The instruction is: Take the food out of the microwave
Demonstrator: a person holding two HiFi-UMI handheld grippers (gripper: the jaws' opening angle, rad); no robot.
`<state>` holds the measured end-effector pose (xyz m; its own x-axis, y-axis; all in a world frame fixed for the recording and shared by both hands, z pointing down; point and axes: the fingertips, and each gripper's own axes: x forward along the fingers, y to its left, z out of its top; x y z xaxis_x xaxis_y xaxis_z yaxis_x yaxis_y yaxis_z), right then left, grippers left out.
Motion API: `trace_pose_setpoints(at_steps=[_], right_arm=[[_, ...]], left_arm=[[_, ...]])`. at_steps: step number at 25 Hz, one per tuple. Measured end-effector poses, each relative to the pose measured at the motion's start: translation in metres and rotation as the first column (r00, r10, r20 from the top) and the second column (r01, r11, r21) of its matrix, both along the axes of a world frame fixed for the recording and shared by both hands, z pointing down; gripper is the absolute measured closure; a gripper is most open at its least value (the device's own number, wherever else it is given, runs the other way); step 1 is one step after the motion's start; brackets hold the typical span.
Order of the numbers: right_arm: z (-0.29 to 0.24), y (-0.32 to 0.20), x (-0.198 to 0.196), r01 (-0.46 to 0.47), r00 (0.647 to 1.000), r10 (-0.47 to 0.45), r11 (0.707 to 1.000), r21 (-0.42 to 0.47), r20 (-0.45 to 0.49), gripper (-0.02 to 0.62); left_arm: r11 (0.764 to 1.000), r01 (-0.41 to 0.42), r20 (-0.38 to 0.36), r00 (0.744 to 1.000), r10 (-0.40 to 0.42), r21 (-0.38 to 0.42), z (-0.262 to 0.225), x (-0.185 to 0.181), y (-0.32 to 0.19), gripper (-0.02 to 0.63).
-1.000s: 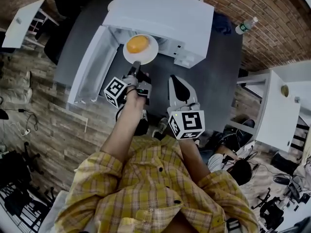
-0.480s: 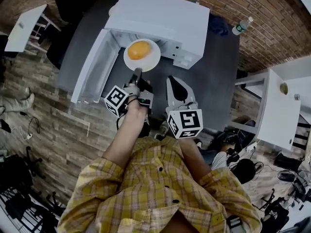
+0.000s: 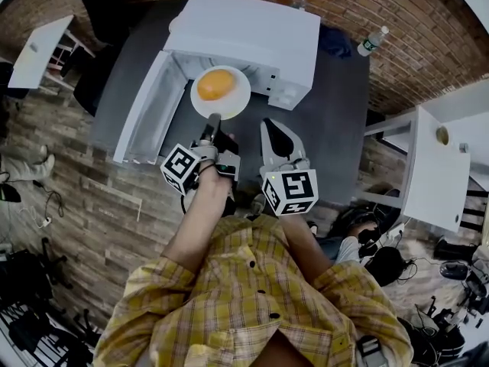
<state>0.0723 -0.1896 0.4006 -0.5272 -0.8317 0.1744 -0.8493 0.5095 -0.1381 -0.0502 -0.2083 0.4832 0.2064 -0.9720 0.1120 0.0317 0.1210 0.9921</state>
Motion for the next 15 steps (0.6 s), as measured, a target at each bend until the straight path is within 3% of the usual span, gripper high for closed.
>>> trace_pose_setpoints(at_steps=[15], right_arm=[[-0.02,0.014,0.0,0.016,1.0,-0.015,0.999,0.051,-0.012,0.592]], left_arm=[[0.997,-0.001,-0.03,1.0,0.003,0.081,-0.047,0.011,0.028,0.6]])
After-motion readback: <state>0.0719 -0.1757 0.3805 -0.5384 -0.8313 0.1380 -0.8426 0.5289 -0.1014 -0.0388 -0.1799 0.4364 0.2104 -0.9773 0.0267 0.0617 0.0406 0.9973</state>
